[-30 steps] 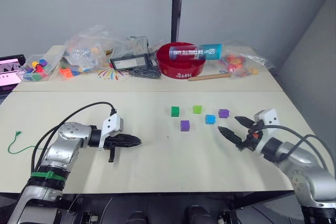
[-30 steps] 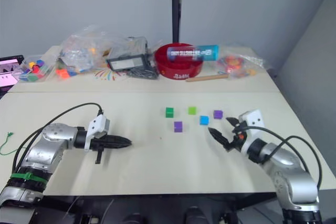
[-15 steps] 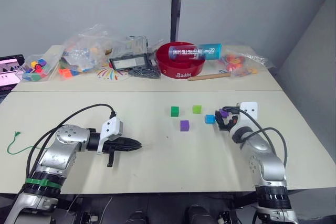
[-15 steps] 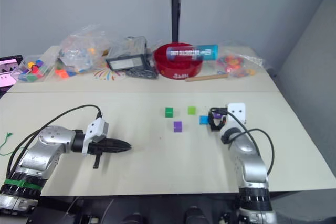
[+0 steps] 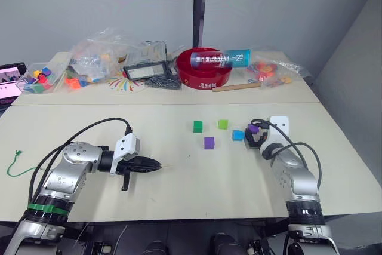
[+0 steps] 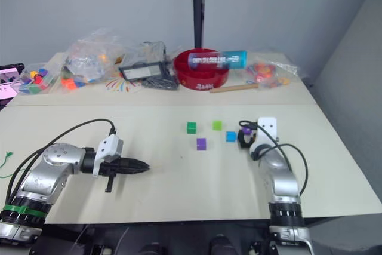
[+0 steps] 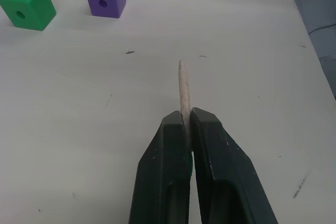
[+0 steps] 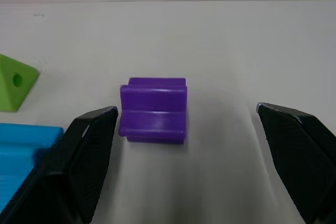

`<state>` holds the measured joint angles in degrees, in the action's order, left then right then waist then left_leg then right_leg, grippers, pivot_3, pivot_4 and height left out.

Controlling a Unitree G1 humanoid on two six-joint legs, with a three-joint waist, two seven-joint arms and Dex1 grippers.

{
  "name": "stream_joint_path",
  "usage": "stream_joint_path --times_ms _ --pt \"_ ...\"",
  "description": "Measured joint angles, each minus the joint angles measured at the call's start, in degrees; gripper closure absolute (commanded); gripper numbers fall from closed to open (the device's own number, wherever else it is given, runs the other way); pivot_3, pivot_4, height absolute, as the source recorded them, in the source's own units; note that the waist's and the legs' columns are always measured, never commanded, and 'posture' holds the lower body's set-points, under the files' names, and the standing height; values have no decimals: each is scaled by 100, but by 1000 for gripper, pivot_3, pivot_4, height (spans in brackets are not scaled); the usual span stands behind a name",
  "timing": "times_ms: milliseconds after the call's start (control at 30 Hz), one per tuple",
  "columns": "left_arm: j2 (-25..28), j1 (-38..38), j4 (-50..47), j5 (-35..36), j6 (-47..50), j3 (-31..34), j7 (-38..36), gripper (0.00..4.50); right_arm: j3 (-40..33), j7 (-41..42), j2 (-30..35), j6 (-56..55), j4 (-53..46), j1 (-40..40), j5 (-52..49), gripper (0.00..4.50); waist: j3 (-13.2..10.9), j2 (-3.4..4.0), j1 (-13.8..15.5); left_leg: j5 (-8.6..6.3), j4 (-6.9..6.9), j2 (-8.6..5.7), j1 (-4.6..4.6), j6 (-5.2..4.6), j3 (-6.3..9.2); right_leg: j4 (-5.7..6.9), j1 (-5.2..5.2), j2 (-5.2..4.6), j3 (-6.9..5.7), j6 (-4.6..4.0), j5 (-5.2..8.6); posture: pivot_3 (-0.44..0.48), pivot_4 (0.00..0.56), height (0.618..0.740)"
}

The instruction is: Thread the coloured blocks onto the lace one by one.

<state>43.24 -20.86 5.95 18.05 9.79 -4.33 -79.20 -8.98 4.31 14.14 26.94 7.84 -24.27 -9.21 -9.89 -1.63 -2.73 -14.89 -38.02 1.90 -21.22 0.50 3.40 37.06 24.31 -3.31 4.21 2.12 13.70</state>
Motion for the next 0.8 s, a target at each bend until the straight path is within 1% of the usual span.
stream_joint_path --times_ms 67,100,133,367,400,533,600,767,800 --pt "1 13 -2 0 0 0 10 4449 -12 -7 1 -49 83 -49 14 0 0 0 -8 0 1 1 0 0 0 0 0 1 0 0 0 0 150 731" --pt "1 16 -3 0 1 0 18 4500 -17 -17 0 -64 118 -75 15 528 0 0 -10 0 1 1 1 0 0 1 0 1 0 0 0 0 150 731" --pt "1 16 -5 0 1 0 25 4500 -18 -33 0 -87 162 -104 18 817 0 0 -10 0 1 1 0 0 0 1 0 1 0 0 0 0 150 731" --pt "7 20 -20 3 15 0 48 4500 -15 2 -35 -261 307 -201 15 3242 0 0 -8 0 1 0 0 0 1 0 0 0 0 0 0 0 150 731" --pt "12 20 -20 3 15 0 47 4500 -14 10 -35 -278 310 -201 16 3356 0 0 -8 0 1 0 0 0 0 0 0 0 0 0 0 0 150 731" --pt "34 20 -17 3 11 1 47 4500 -49 10 -36 -286 286 -191 0 3356 0 0 -8 0 2 0 0 0 1 0 1 0 0 0 0 0 150 731" --pt "35 20 -4 3 7 1 46 4500 -75 11 -40 -257 61 -91 -24 3356 -1 1 -5 0 3 0 0 0 1 0 1 0 0 0 0 0 150 731" --pt "48 21 50 4 -8 7 40 4500 -77 20 -34 275 -1517 605 -163 3356 -1 1 12 0 10 0 -4 0 3 -1 4 -1 -1 0 0 0 150 731" --pt "55 18 73 5 -25 11 31 4500 -77 2 -33 528 -2055 848 -225 3356 -1 2 15 0 11 0 -4 0 4 -2 4 0 -1 0 0 0 150 731"
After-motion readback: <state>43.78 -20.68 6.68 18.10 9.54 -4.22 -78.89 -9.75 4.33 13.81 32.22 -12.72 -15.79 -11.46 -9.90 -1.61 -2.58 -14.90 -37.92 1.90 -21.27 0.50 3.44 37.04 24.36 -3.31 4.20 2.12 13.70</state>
